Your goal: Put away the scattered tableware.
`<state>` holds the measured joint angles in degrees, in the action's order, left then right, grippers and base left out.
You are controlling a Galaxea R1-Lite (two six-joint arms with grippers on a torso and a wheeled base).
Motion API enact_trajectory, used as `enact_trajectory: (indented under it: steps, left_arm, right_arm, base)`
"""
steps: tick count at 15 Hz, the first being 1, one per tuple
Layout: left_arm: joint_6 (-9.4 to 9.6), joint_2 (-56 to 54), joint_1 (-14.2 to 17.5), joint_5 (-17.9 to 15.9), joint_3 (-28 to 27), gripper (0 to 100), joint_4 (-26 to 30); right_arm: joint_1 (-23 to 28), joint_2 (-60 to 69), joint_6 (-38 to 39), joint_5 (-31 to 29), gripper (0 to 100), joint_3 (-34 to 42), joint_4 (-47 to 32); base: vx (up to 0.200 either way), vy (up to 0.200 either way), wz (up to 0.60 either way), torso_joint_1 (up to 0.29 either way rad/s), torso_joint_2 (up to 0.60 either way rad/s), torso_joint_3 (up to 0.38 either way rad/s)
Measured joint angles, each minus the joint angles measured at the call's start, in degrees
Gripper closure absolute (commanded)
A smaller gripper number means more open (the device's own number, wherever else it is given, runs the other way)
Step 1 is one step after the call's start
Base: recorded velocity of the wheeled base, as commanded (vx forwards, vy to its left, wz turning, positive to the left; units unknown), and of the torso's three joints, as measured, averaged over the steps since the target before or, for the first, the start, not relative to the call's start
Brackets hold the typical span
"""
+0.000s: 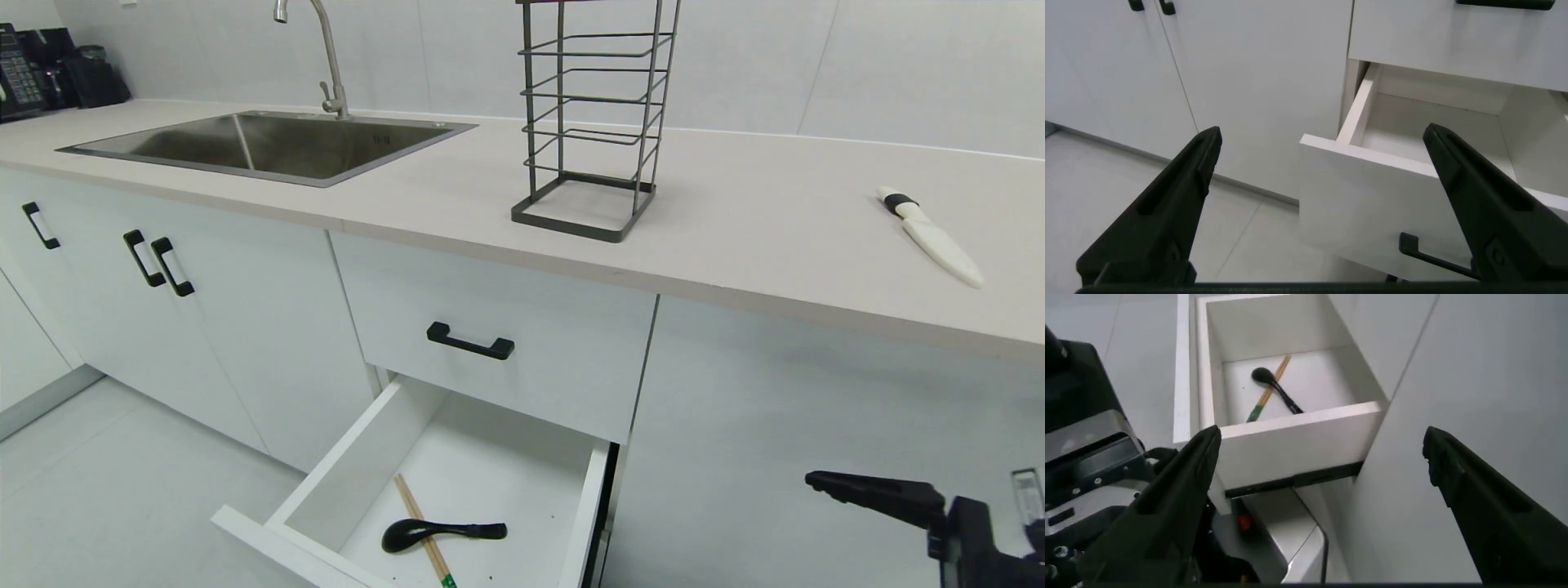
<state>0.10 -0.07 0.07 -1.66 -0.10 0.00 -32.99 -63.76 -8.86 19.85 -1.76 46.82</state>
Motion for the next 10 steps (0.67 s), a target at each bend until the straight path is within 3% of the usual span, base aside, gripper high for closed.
enact_trajectory:
  steps: [5, 10]
  left_arm:
    - [0.0, 0.0, 0.0, 0.0, 0.0, 0, 0.0]
    - [-0.2, 0.0, 0.0, -0.2, 0.0, 0, 0.0]
  right_arm:
    - [9.6, 19.0, -0.5, 0.7, 0, 1.4, -3.3]
    - [16.6, 42.4, -0.7, 1.0, 0, 1.6, -19.2]
  base:
    - [0.0, 0.0, 0.0, 0.0, 0.0, 0.0]
    - [0.0, 0.0, 0.0, 0.0, 0.0, 0.0]
